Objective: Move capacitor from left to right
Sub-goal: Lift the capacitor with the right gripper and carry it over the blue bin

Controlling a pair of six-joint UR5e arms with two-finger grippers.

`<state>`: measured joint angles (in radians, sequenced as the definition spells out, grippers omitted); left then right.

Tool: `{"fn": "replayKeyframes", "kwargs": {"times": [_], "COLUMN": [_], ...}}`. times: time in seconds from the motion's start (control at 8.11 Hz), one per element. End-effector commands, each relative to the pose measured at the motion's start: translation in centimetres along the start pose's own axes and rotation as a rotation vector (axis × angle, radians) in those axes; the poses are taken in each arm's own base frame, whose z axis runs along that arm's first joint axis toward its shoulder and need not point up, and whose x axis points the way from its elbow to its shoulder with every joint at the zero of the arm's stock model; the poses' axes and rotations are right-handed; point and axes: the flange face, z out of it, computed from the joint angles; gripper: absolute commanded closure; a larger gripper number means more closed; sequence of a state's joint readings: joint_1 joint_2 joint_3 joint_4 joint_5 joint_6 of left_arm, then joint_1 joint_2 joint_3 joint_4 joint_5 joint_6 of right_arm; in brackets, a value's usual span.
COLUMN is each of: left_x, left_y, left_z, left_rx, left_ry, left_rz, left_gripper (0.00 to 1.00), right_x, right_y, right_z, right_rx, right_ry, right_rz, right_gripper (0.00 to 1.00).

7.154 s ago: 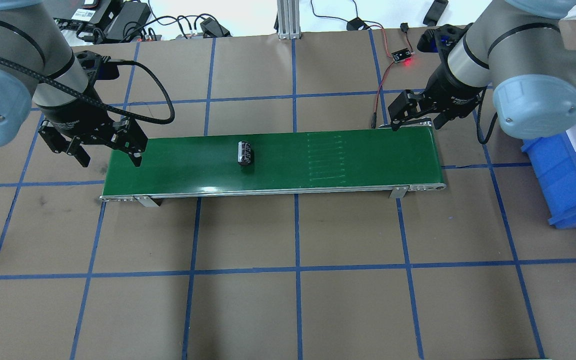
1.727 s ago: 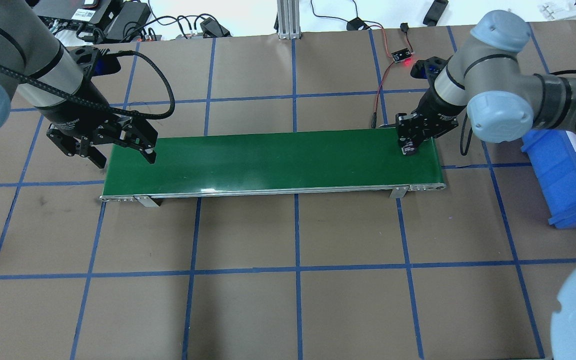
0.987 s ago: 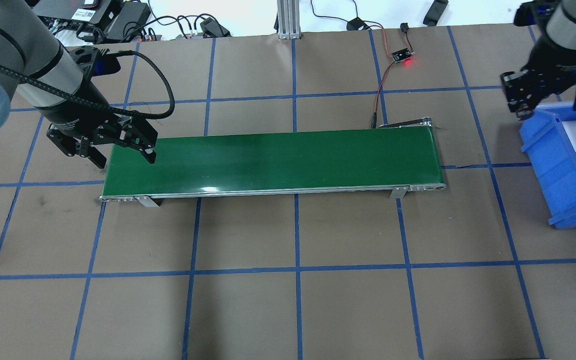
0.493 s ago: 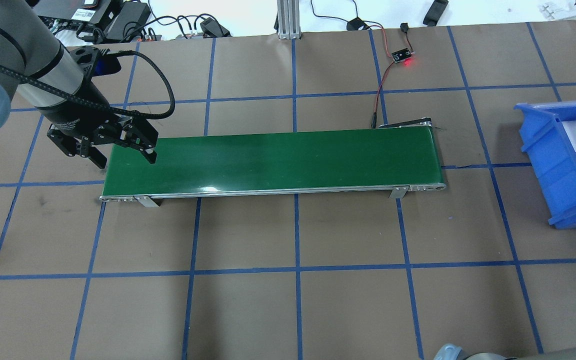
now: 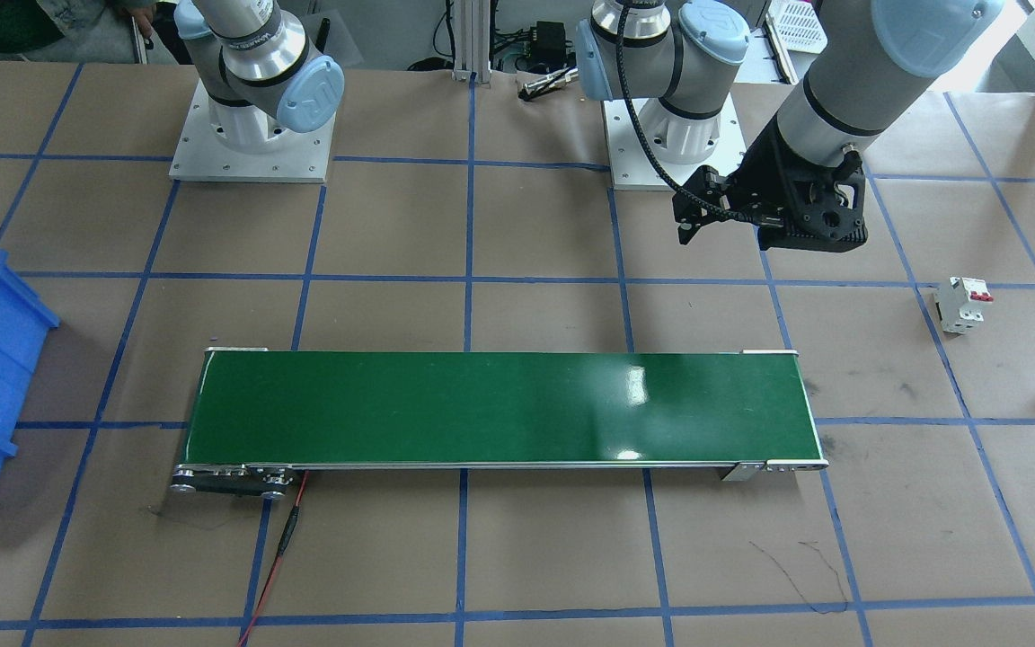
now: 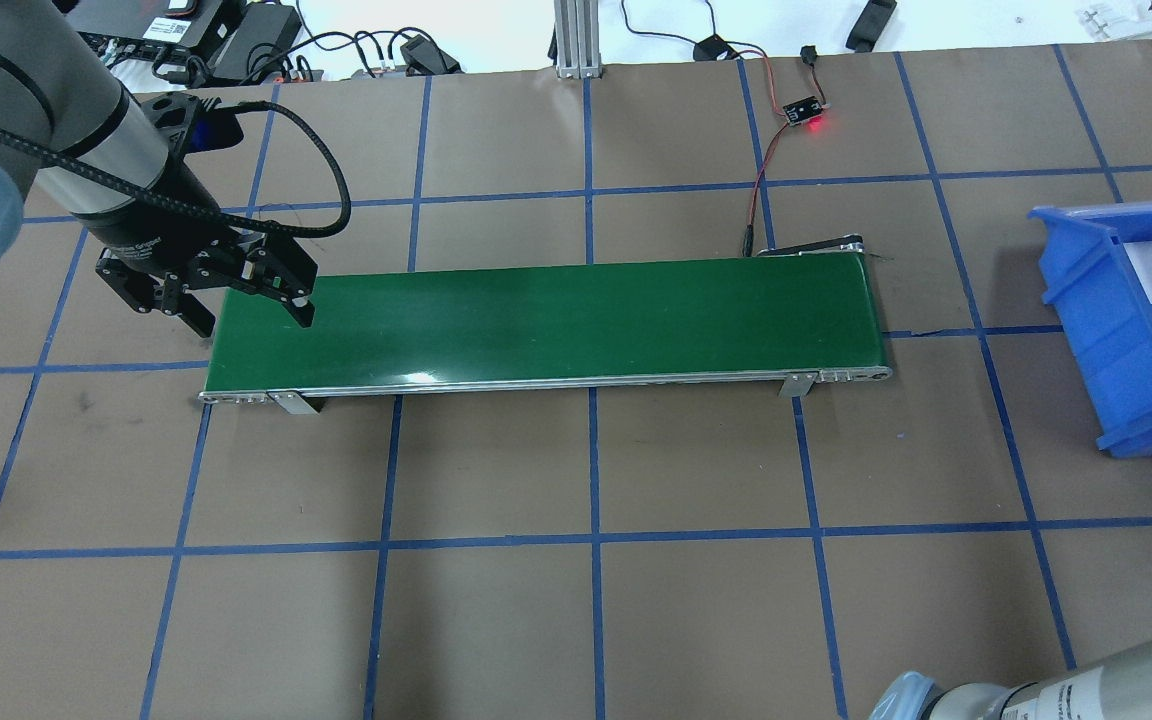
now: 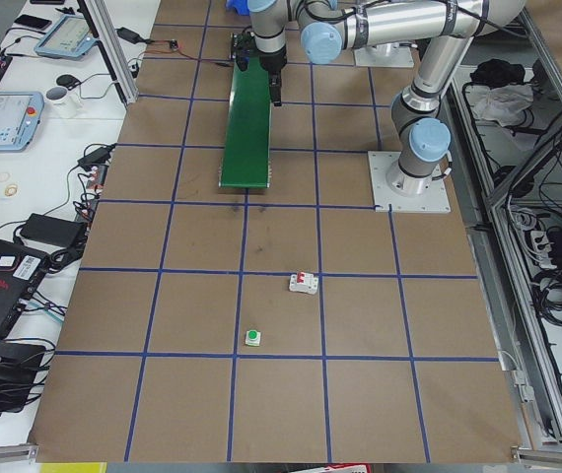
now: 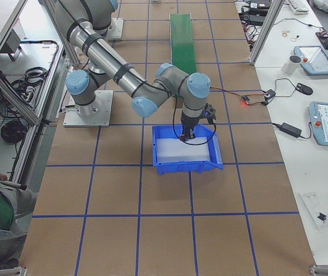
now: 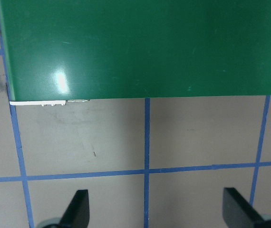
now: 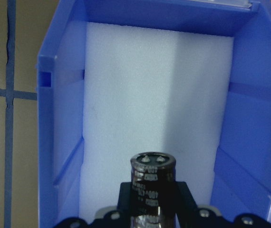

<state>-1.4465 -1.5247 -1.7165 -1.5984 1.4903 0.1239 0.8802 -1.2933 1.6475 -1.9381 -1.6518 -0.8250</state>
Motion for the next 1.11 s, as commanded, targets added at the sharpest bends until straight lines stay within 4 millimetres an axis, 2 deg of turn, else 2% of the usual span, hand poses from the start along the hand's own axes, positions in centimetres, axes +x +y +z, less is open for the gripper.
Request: {"fn": "replayKeyframes", "kwargs": {"times": [0.0, 0.25, 0.37, 0.74, 0.86, 0.99], "left_x": [0.0, 0.0, 0.0, 0.0, 0.0, 0.0], "left_y": [0.0, 0.0, -0.1, 0.0, 0.0, 0.0], "left_z": [0.0, 0.0, 0.1, 0.0, 0.0, 0.0], "left_rx": [0.000, 0.000, -0.001, 0.000, 0.000, 0.000], "left_ry": [0.002, 0.002, 0.003, 0.002, 0.002, 0.002], "left_rz": [0.000, -0.001, -0.001, -0.001, -0.001, 0.000], "left_gripper": [0.00, 0.00, 0.00, 0.00, 0.00, 0.00], "right_x": [2.4, 2.5, 2.3, 2.1, 2.2, 2.5], "right_y": [-0.5, -0.7, -0.9, -1.0, -1.0, -1.3], "right_z": [5.7, 7.1, 8.7, 9.9, 9.9, 9.6], "right_rx": [0.005, 0.005, 0.003, -0.006, 0.000, 0.031], "right_ry": [-0.091, -0.113, -0.145, -0.169, -0.172, -0.148], "right_rz": [0.018, 0.010, 0.013, 0.019, 0.021, 0.021], "right_gripper": [1.00, 1.00, 1.00, 1.00, 0.96, 0.73]}}
